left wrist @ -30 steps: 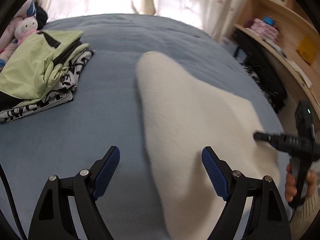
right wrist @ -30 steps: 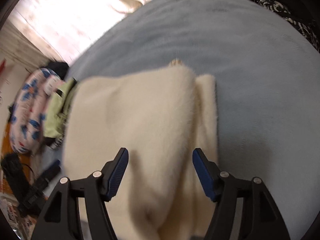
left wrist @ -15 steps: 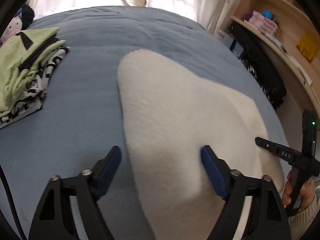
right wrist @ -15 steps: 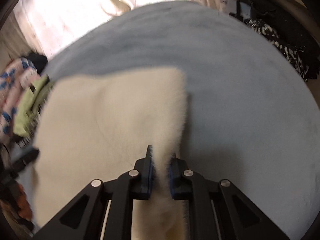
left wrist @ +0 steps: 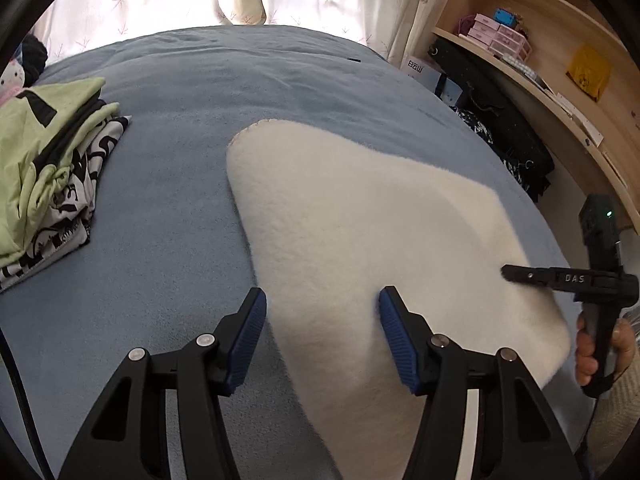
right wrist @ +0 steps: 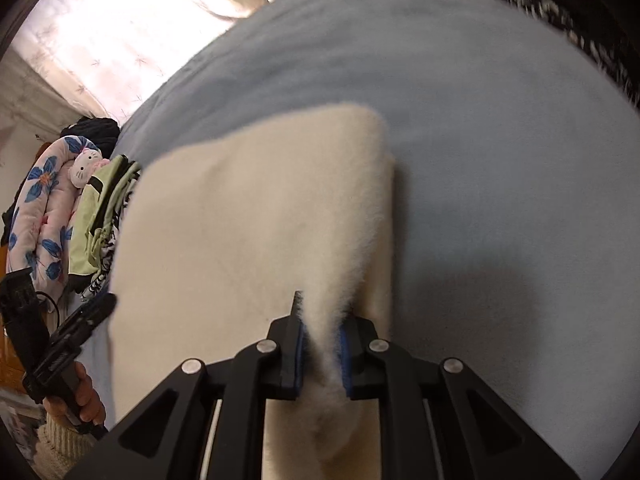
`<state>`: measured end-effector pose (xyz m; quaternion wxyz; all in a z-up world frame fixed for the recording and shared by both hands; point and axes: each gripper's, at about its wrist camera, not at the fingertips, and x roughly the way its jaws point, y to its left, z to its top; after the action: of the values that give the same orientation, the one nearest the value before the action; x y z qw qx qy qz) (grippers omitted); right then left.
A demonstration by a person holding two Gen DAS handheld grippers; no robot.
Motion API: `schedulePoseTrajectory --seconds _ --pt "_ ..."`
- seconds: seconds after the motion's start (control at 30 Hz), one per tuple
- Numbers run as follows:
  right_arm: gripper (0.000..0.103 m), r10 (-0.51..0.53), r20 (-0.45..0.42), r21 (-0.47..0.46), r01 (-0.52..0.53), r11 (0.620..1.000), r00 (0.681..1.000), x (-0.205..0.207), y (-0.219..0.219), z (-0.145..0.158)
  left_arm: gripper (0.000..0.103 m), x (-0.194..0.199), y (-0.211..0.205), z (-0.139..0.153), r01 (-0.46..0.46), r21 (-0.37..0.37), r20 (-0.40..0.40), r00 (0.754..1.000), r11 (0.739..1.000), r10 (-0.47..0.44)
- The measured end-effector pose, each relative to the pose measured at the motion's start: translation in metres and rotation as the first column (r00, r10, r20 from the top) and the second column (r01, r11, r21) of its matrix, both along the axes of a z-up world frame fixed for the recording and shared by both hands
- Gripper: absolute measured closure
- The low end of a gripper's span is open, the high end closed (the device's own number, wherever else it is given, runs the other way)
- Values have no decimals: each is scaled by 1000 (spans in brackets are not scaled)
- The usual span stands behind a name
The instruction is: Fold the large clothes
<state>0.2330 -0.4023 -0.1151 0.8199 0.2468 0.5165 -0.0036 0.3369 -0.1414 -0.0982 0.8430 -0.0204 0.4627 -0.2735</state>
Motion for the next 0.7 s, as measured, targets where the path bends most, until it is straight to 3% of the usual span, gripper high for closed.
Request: schedulePoseTrajectory --seconds 0.07,0.13,0.2,0.3,0.37,0.47,0.57,0.6,0.67,0.7 --pt "86 13 2 -41 -13 999 1000 -1 4 11 53 -2 -2 7 0 12 -3 1000 1000 0" --pt "75 12 24 -179 -8 984 1000 -4 11 33 53 -4 -4 22 -11 25 16 1000 1000 11" --pt "64 10 94 -246 14 969 996 -7 14 54 53 -4 -3 37 -21 -8 52 998 1000 21" --pt "61 12 173 -204 24 979 985 6 19 72 53 2 -12 61 -57 -62 102 993 996 64" --pt "61 17 178 -164 12 986 984 23 27 71 53 11 -30 65 -94 -44 116 988 995 98" --pt "61 22 148 -106 -6 994 989 58 42 52 53 29 -61 51 -146 1 86 986 989 145" --pt "61 3 99 -130 10 992 995 79 41 30 53 48 -80 22 -191 55 45 981 980 188" --pt "63 -15 83 -174 30 984 996 83 36 22 53 51 -82 15 -206 81 60 978 975 202" --pt "80 -48 80 -260 67 963 996 85 24 14 58 55 -80 7 -225 111 89 972 968 215" --pt "97 -64 81 -285 84 955 995 82 13 11 61 57 -76 7 -228 97 85 972 969 220"
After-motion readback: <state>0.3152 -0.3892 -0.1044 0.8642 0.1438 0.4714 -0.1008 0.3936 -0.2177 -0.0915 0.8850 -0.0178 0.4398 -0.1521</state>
